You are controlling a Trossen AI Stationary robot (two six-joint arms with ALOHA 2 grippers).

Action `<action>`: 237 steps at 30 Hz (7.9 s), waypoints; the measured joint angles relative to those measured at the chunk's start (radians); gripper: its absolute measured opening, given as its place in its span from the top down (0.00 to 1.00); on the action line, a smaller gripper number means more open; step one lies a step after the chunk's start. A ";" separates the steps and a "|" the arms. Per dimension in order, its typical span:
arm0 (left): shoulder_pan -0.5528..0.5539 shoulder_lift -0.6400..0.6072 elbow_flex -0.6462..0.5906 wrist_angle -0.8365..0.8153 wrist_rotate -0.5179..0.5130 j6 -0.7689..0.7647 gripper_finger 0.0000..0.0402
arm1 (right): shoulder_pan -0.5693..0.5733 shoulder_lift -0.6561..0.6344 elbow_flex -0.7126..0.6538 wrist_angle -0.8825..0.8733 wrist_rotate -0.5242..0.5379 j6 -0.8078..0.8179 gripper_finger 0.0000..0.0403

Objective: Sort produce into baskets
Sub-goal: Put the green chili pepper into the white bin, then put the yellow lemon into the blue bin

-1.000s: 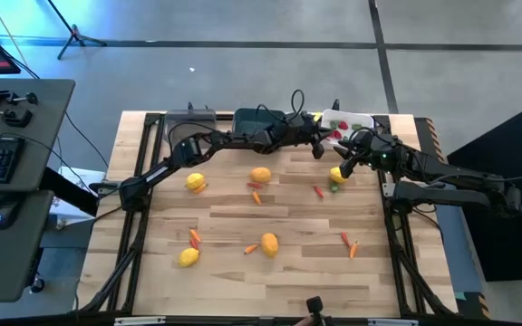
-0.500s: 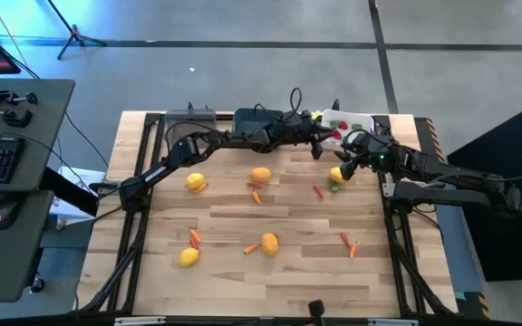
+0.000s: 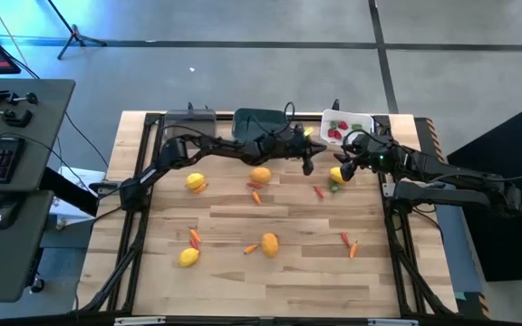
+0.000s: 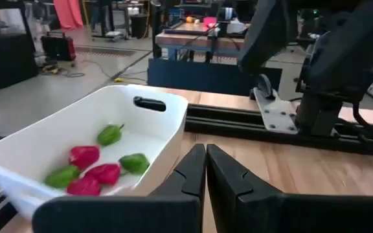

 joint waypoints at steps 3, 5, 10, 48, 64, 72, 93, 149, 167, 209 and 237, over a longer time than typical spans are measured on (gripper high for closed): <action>0.003 -0.074 -0.132 0.043 -0.017 0.000 1.00 | 0.003 0.000 0.000 -0.015 -0.004 0.012 0.54; 0.006 -0.133 -0.223 0.078 -0.032 0.000 1.00 | 0.011 0.000 0.000 -0.021 -0.004 0.019 0.54; 0.010 -0.266 -0.416 0.129 -0.044 -0.013 1.00 | 0.043 0.001 0.000 -0.046 -0.003 0.071 0.54; 0.023 -0.527 -1.110 0.600 -0.156 -0.052 1.00 | 0.299 0.553 0.000 -0.173 -0.005 0.998 0.54; 0.031 -0.527 -1.111 0.599 -0.155 -0.044 1.00 | 0.298 0.679 0.002 -0.128 0.022 0.984 0.81; 0.050 -0.527 -1.112 0.609 -0.079 -0.043 1.00 | 0.293 0.640 0.118 -0.116 -0.009 0.734 0.96; 0.083 -0.526 -1.112 0.606 0.095 -0.046 1.00 | -0.416 0.642 0.312 -0.093 -0.012 0.115 0.95; 0.092 -0.883 -1.415 0.524 0.177 -0.079 1.00 | -0.103 0.649 0.373 -0.482 -0.262 -0.277 0.45; 0.103 -0.940 -1.464 0.486 0.163 -0.105 1.00 | -0.057 0.883 0.372 -0.506 -0.134 -0.350 0.19; 0.174 -0.939 -1.490 0.486 0.092 -0.105 1.00 | -0.215 1.581 1.501 -0.538 -0.207 -0.819 0.65; 0.174 -0.939 -1.490 0.468 0.093 -0.103 1.00 | -0.245 1.717 1.569 -0.505 -0.239 -0.908 0.36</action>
